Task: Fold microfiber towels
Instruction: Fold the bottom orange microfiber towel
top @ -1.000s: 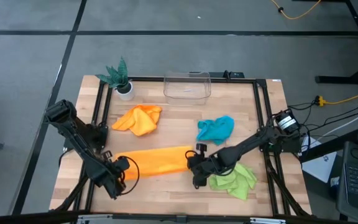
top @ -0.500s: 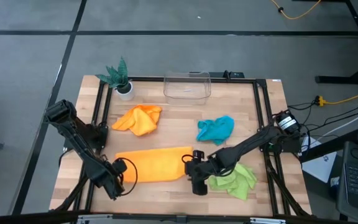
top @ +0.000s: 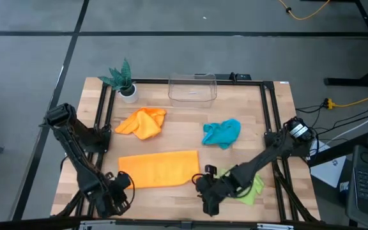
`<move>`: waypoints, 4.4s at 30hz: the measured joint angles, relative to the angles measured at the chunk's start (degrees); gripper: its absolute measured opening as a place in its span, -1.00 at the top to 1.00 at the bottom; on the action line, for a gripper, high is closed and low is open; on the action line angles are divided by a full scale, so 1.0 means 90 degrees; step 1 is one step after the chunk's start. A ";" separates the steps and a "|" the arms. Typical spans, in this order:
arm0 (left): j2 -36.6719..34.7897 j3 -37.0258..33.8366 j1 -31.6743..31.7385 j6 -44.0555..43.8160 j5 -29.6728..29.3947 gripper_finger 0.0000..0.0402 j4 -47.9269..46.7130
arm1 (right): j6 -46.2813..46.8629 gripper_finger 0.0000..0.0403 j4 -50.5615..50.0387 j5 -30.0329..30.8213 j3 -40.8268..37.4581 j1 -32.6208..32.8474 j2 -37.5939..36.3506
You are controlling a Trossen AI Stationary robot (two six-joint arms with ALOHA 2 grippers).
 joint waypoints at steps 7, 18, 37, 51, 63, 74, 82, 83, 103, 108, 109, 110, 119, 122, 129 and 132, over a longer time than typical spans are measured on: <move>0.0019 0.0000 -0.0330 0.0672 -0.2994 0.36 0.0166 | 0.0537 0.03 0.0129 0.2846 0.0000 0.0593 0.0000; 0.0078 0.0000 -0.0304 0.1551 -0.4046 0.36 0.0112 | 0.0514 0.03 0.0097 0.4587 0.0000 0.0785 0.0000; 0.0078 0.0000 -0.0297 0.1838 -0.4530 0.36 0.0215 | 0.0559 0.03 0.0160 0.4193 0.0000 -0.0146 0.0004; 0.0078 0.0000 -0.0298 0.1838 -0.4515 0.36 0.0256 | 0.0530 0.03 0.0365 0.4036 -0.0002 -0.0263 0.0005; 0.0080 0.0000 -0.0226 0.2737 -0.4201 0.36 0.0269 | -0.0005 0.03 0.0457 0.3629 -0.0002 -0.0263 0.0010; 0.0085 0.0000 0.0059 0.2314 -0.2455 0.36 0.0200 | -0.0283 0.03 0.0377 0.1743 -0.0002 -0.0354 0.0244; 0.0085 -0.0002 0.0104 0.1879 -0.2404 0.36 -0.0226 | -0.0315 0.03 0.0418 0.1759 -0.0007 -0.0401 0.0374; 0.0085 -0.0002 0.0106 0.1756 -0.2330 0.36 -0.0326 | -0.0331 0.03 0.0424 0.1807 -0.0007 -0.0401 0.0374; 0.0085 -0.0002 0.0174 0.0827 -0.1718 0.18 -0.1182 | -0.0128 -0.28 0.0409 0.1759 -0.0005 -0.0516 0.0369; 0.0085 -0.0002 0.0174 0.0886 -0.1664 0.01 -0.1343 | -0.0130 -0.41 0.0409 0.1749 -0.0005 -0.0513 0.0367; 0.0085 -0.0002 0.0174 0.0889 -0.1664 0.00 -0.1371 | -0.0130 -0.42 0.0409 0.1749 -0.0006 -0.0513 0.0367; 0.0085 -0.0002 0.0174 0.0897 -0.1659 -0.01 -0.1388 | -0.0132 -0.42 0.0409 0.1749 -0.0005 -0.0513 0.0367; 0.0085 -0.0002 0.0174 0.1048 -0.1742 -0.01 -0.1371 | -0.0156 -0.42 0.0406 0.1749 -0.0005 -0.0513 0.0367; 0.0085 -0.0002 0.0149 0.1048 -0.1744 -0.01 -0.1369 | -0.0156 -0.42 0.0406 0.1749 -0.0005 -0.0513 0.0367; 0.0085 -0.0002 0.0081 0.1255 -0.1506 0.00 -0.1364 | -0.0156 -0.42 0.0406 0.1749 -0.0002 -0.0513 0.0364; 0.0085 -0.0005 0.0081 0.1664 -0.1651 0.01 -0.1121 | -0.0156 -0.42 0.0405 0.1749 -0.0002 -0.0513 0.0364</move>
